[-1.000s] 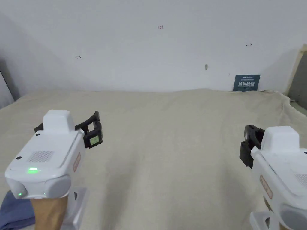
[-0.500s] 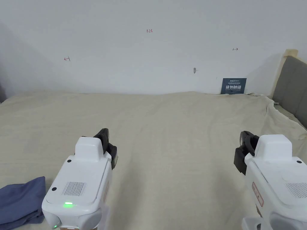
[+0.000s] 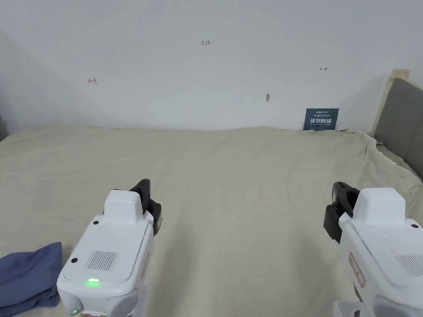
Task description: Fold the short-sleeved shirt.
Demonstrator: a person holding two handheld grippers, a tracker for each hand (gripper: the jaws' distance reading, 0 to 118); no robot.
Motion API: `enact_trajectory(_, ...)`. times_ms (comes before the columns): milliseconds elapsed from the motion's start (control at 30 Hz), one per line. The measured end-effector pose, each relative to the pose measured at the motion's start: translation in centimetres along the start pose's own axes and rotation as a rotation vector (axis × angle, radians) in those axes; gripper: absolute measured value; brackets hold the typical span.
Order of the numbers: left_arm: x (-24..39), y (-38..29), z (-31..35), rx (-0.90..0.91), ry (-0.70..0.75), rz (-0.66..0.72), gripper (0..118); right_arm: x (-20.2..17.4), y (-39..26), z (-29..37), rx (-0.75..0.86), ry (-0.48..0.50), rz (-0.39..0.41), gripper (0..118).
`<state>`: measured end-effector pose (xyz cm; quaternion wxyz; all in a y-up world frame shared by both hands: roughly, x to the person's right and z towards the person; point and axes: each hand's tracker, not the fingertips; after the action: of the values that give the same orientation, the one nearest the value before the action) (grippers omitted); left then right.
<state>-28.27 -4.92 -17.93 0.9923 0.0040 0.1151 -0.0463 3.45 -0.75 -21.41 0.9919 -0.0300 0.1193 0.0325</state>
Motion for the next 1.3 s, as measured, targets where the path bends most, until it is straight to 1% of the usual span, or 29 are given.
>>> enact_trajectory(1300,-0.90,-0.34,0.50,0.000,0.006,-0.014,0,-0.49,0.38,-0.01,0.002,0.011,0.004,0)
